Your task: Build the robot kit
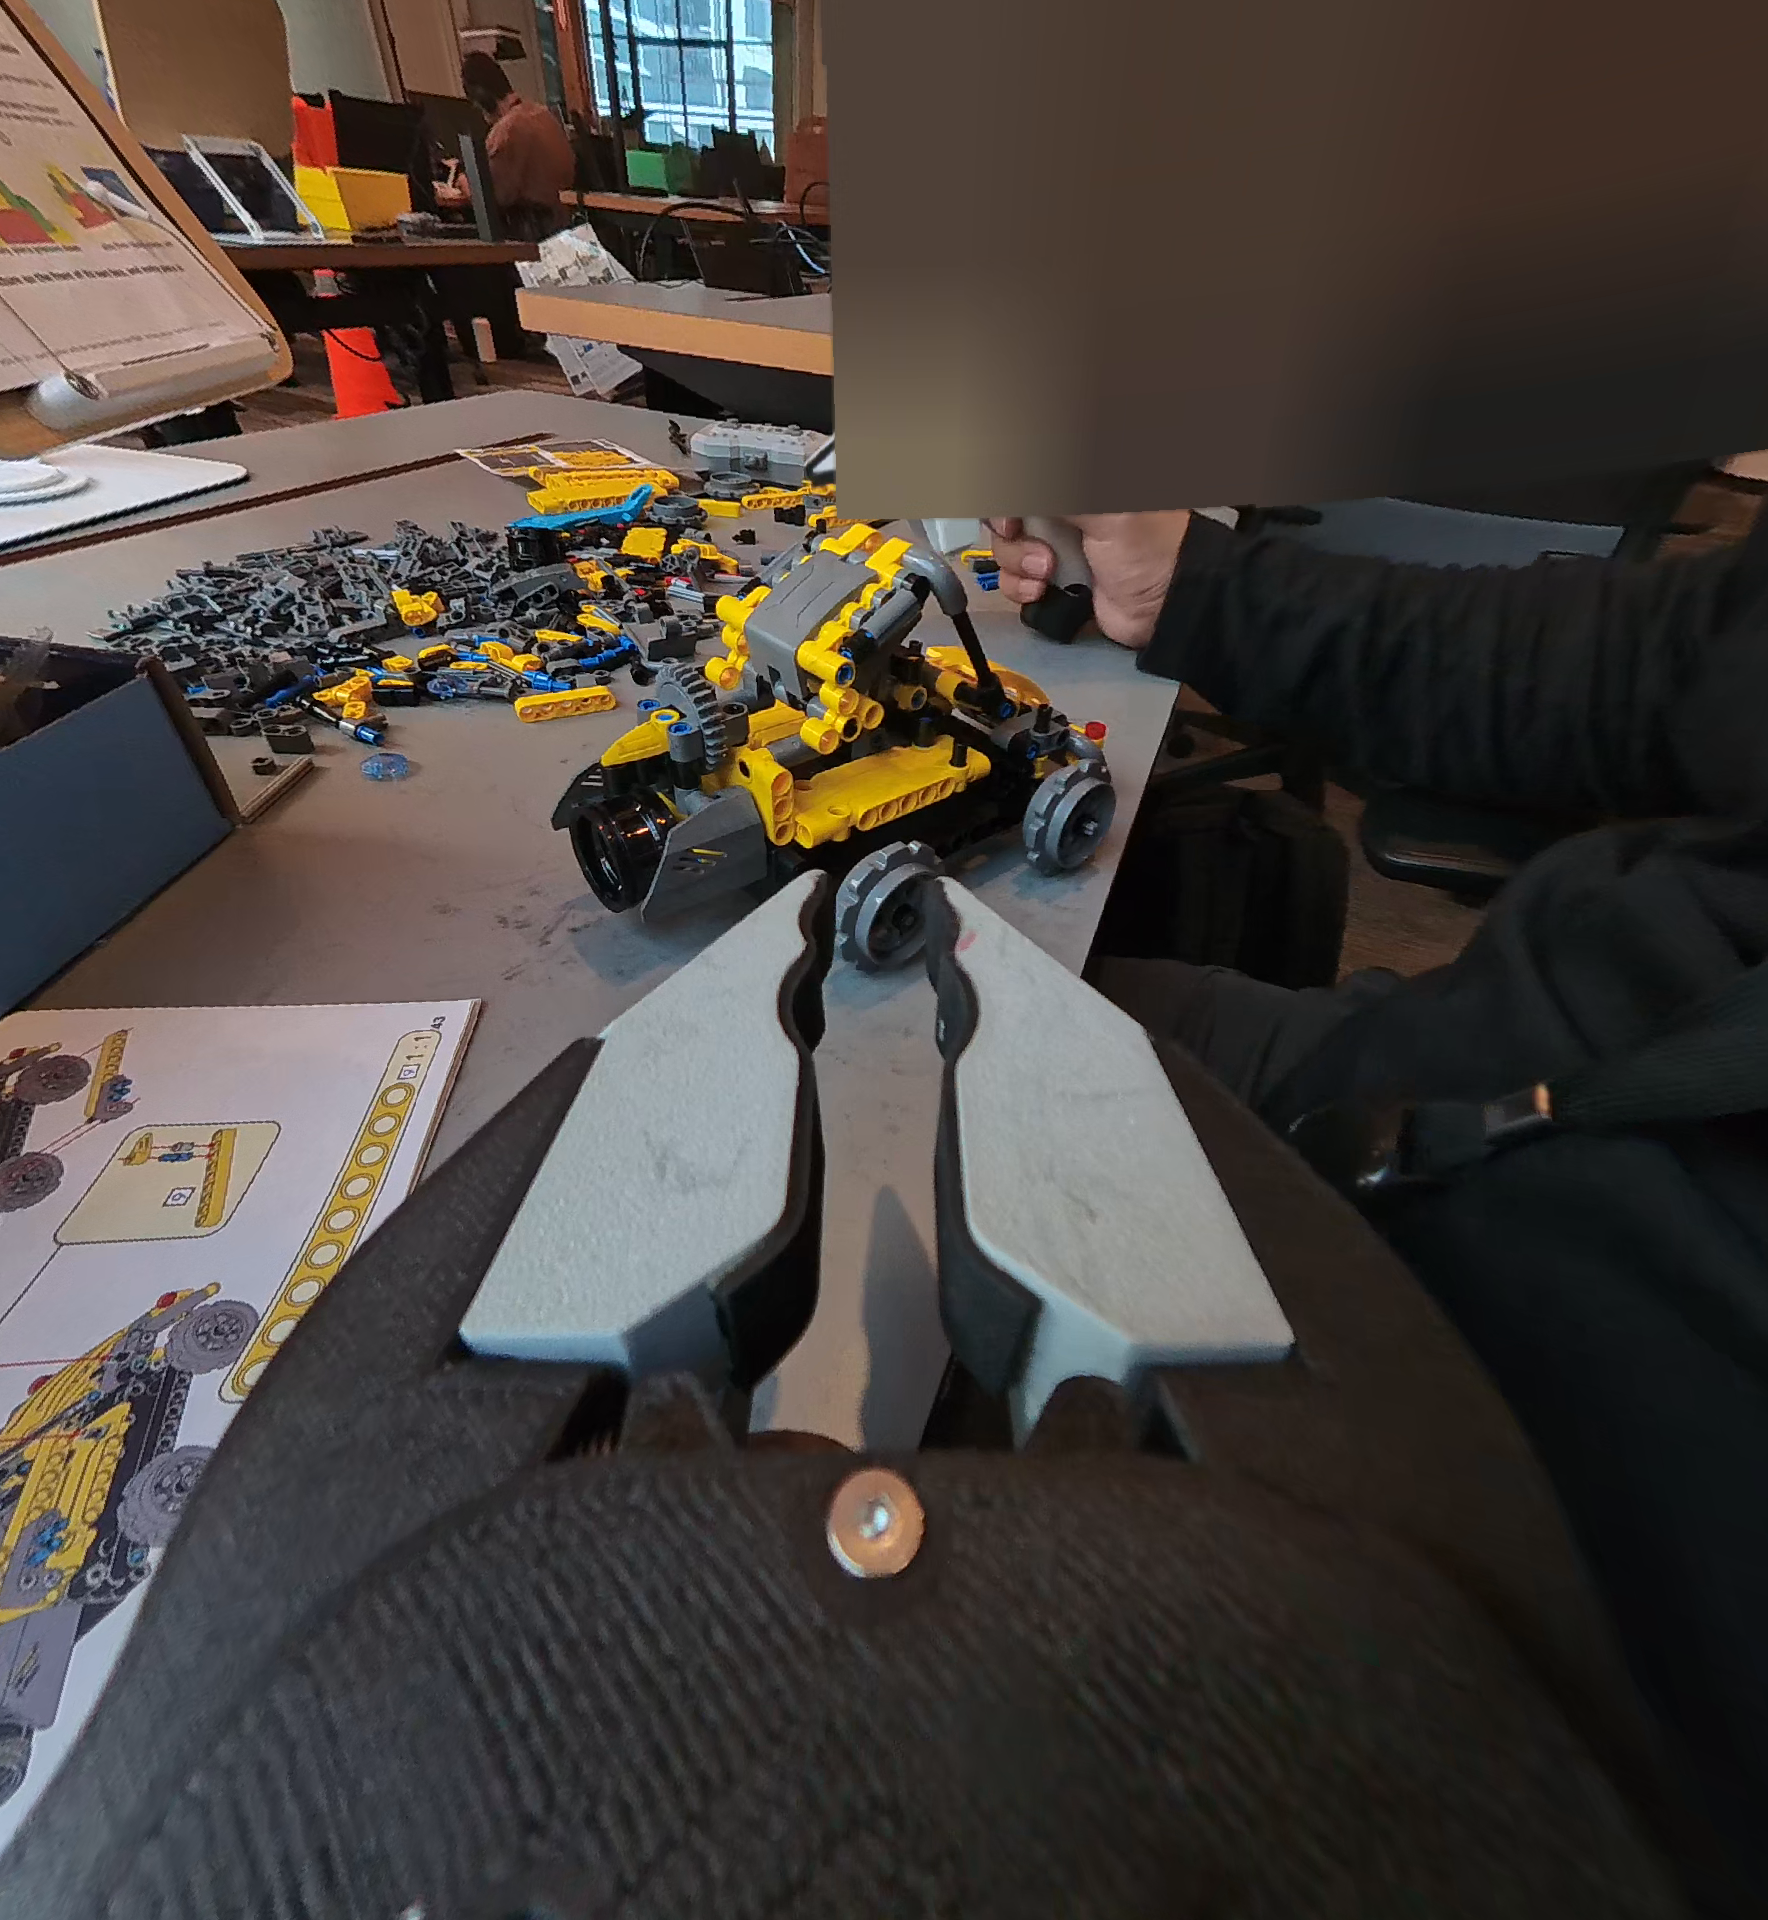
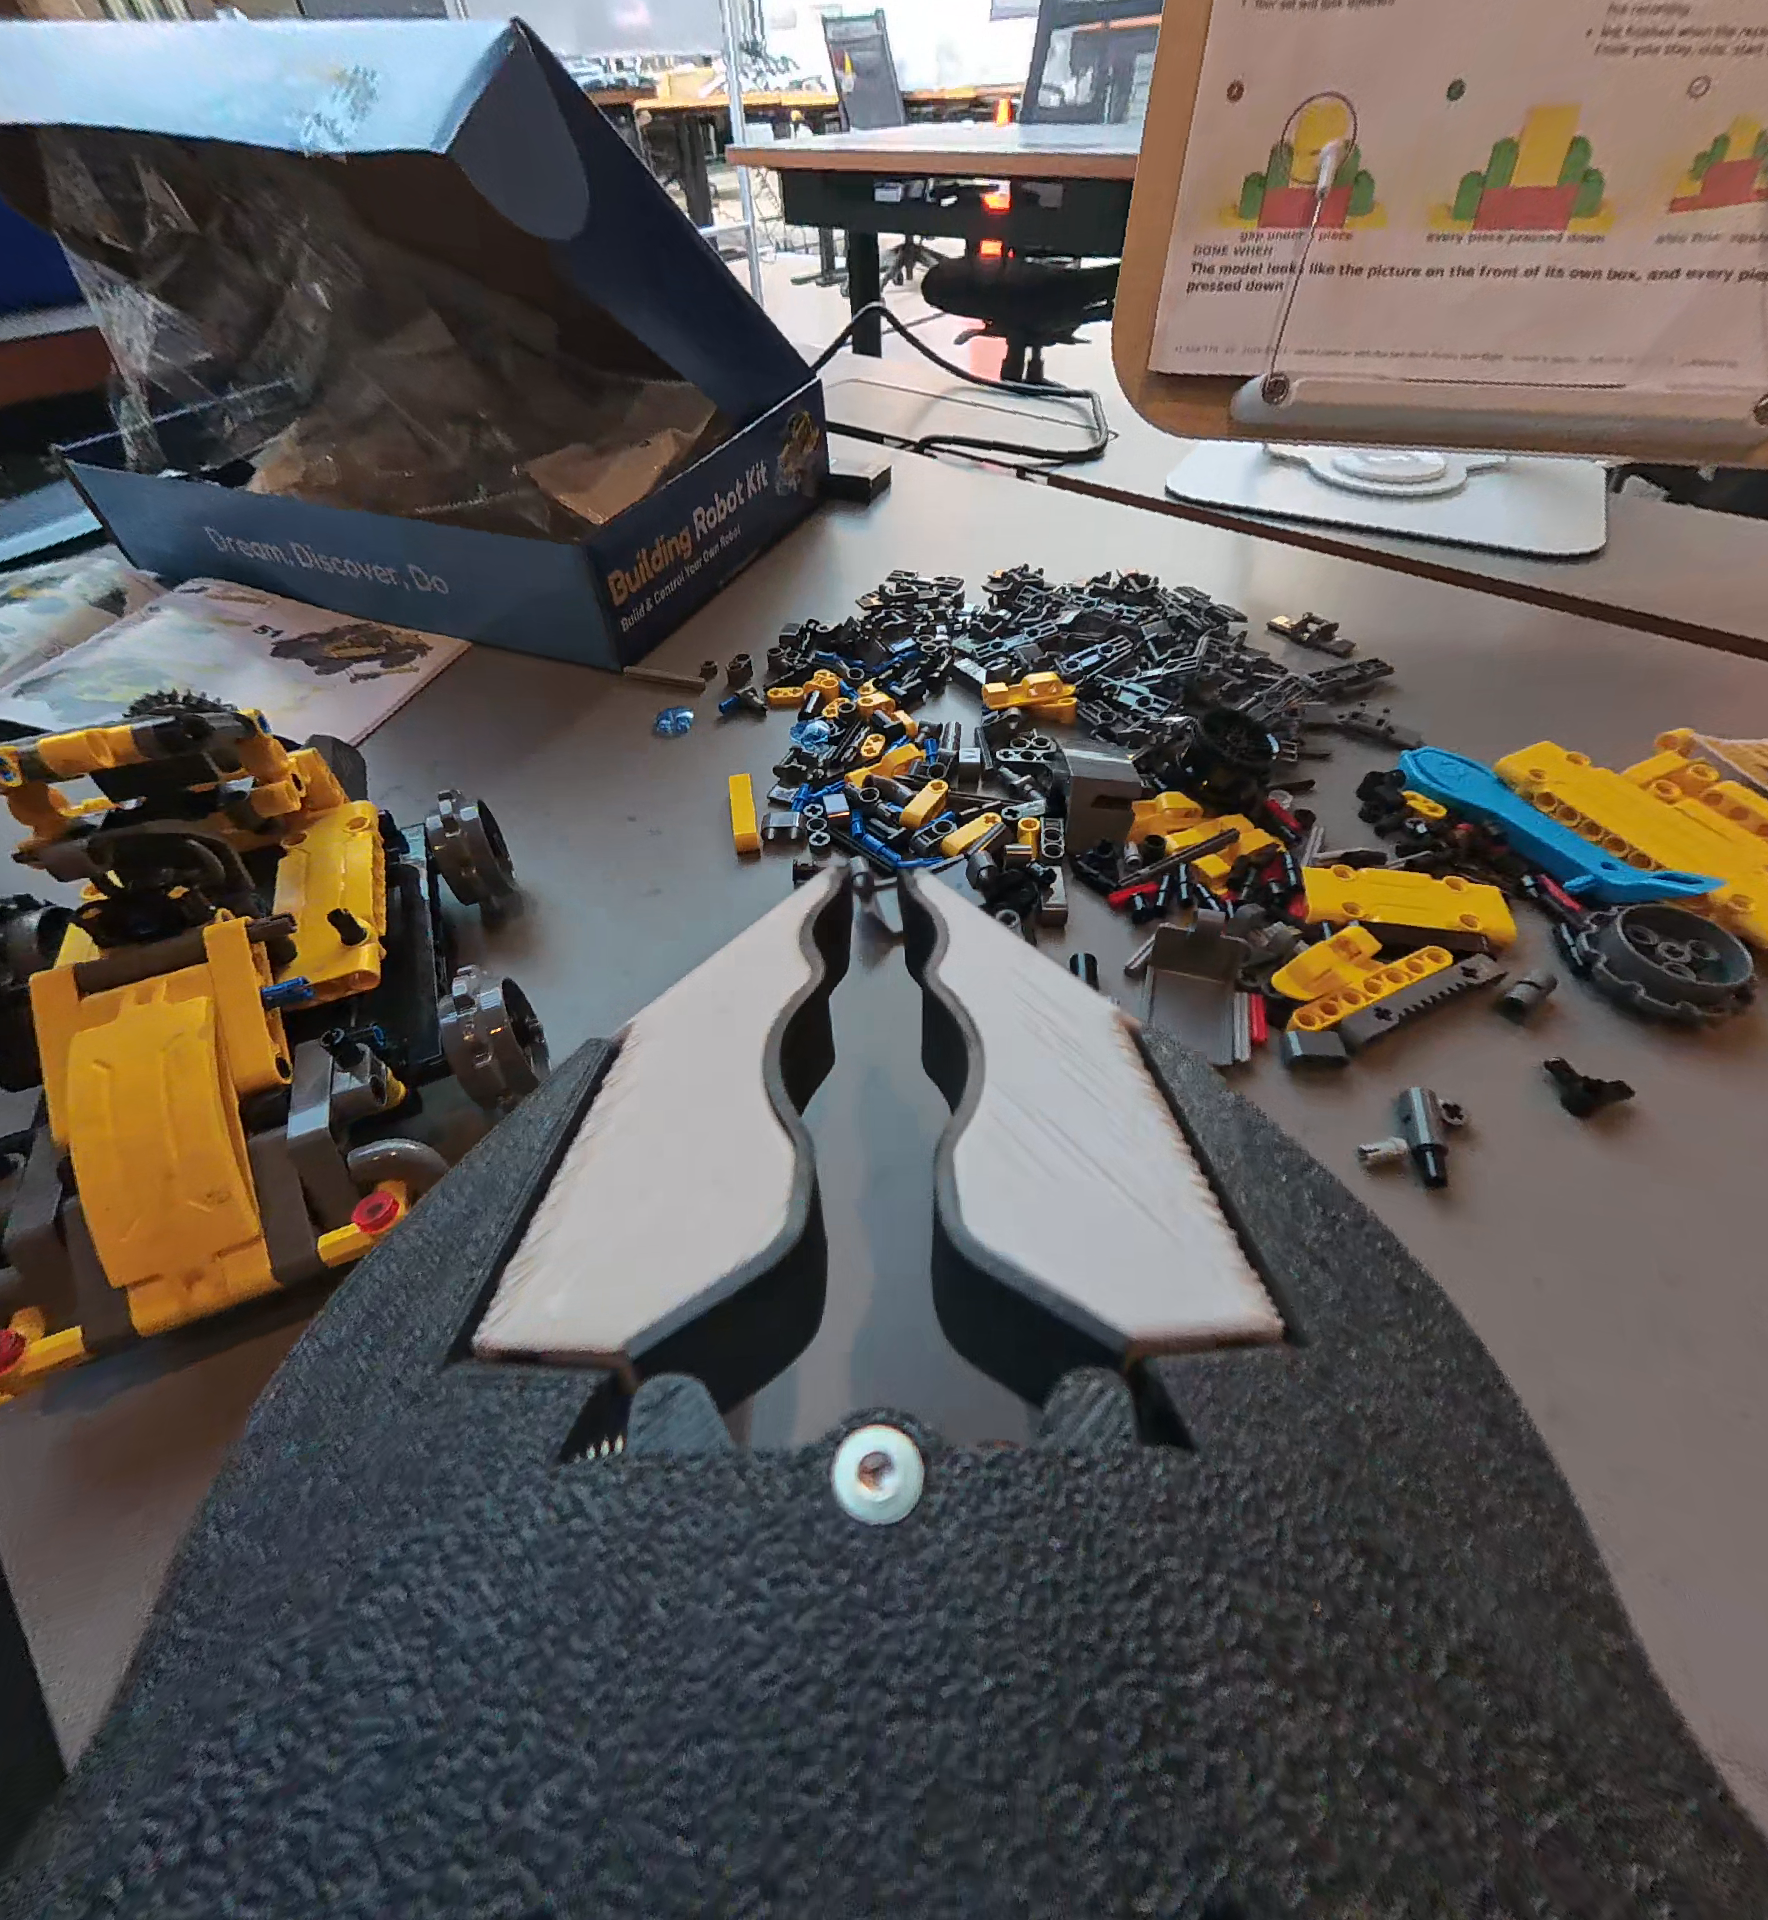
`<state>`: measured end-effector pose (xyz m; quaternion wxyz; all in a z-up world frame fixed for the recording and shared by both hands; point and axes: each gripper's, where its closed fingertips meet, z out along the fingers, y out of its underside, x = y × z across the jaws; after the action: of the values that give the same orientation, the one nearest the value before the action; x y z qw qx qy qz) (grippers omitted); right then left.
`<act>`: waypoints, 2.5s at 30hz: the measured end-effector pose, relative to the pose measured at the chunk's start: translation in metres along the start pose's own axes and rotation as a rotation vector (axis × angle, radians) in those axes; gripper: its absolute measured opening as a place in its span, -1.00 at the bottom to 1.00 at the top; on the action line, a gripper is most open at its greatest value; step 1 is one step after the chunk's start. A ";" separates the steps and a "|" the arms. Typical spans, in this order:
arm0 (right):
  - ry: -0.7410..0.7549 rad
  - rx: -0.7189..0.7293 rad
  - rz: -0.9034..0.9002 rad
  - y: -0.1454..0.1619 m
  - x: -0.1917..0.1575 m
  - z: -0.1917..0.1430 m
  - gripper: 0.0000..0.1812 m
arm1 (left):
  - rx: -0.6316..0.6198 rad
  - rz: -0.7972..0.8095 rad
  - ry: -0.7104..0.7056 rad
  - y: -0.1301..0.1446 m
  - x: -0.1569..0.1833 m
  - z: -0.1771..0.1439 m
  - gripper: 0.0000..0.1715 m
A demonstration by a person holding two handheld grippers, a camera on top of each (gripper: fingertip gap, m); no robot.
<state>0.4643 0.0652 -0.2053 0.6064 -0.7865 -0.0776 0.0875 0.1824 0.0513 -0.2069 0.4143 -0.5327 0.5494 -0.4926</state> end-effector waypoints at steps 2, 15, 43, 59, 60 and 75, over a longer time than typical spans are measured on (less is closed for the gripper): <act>0.026 0.019 -0.016 -0.003 0.003 -0.001 -0.90 | 0.001 -0.002 0.005 0.000 0.001 0.000 -0.83; 0.357 -0.046 -0.205 0.003 0.036 -0.003 -0.79 | 0.061 -0.024 -0.014 -0.006 -0.002 -0.006 -0.82; 0.767 -0.443 -0.269 0.049 0.100 -0.002 -0.96 | 0.144 -0.069 0.020 -0.018 0.011 -0.032 -0.76; 0.601 -0.267 0.104 0.057 0.112 -0.134 -0.83 | 0.080 -0.061 0.077 -0.009 0.039 -0.008 -0.65; 0.561 -0.290 0.111 0.061 0.111 -0.136 -0.82 | 0.082 -0.067 0.072 -0.008 0.038 -0.006 -0.65; 0.387 -0.134 0.046 0.053 0.093 -0.134 -0.75 | -0.058 -0.124 -0.049 -0.008 0.012 0.038 -0.58</act>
<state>0.5867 -0.0534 -0.2272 0.5540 -0.8289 0.0527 -0.0568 0.2200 0.0360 -0.2046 0.3806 -0.5894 0.5189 -0.4883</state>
